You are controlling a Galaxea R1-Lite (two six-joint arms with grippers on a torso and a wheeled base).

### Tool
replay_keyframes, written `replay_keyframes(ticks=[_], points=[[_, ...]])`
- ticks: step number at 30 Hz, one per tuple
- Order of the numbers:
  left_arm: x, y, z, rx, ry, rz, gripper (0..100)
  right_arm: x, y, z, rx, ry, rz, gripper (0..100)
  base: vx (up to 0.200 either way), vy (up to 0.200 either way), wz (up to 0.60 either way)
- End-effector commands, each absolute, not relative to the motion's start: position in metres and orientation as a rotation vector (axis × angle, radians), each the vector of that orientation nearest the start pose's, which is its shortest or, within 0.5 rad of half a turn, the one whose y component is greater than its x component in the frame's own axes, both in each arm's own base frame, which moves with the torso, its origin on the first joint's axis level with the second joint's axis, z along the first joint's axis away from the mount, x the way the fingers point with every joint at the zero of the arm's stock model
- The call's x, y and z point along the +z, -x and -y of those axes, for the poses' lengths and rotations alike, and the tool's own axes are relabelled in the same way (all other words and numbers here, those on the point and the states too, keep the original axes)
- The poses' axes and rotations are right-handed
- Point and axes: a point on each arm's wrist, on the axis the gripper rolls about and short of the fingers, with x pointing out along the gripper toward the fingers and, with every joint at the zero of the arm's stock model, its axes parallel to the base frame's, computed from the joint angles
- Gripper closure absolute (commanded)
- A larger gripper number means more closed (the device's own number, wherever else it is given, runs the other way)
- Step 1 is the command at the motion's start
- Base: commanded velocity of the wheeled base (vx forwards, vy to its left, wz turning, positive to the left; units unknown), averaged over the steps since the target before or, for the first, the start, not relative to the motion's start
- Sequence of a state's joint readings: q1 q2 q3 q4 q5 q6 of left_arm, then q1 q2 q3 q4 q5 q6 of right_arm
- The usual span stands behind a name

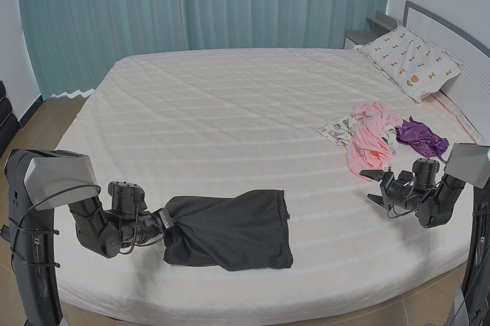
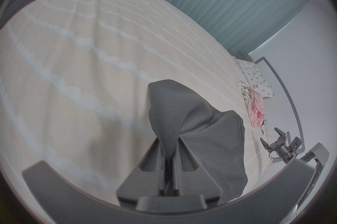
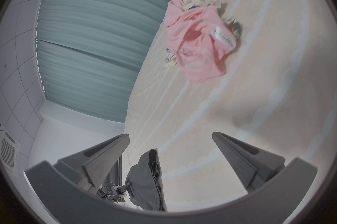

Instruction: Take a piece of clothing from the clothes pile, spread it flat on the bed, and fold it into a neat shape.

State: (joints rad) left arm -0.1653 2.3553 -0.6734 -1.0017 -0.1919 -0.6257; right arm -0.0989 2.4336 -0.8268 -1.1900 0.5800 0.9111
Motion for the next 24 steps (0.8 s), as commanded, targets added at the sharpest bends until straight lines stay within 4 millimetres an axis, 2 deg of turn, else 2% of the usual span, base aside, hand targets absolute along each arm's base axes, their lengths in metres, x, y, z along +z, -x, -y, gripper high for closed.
replay_keyframes(ticks=[1,14,24], points=[[-0.0337,-0.3419,0.0594,-0.113,0.606,-0.766,100,-0.0227,-0.3864,0.0262,0.262,-1.022,-0.593,0,0.000,0.200,0.00],[-0.0349,-0.3419,0.0561,-0.103,0.608,-0.767,100,-0.0225,-0.3867,0.0263,0.263,-1.021,-0.591,0,0.000,0.200,0.00],[-0.0388,-0.3367,0.0554,-0.101,0.603,-0.786,100,-0.0231,-0.3867,0.0263,0.261,-1.022,-0.592,0,0.000,0.000,0.00]])
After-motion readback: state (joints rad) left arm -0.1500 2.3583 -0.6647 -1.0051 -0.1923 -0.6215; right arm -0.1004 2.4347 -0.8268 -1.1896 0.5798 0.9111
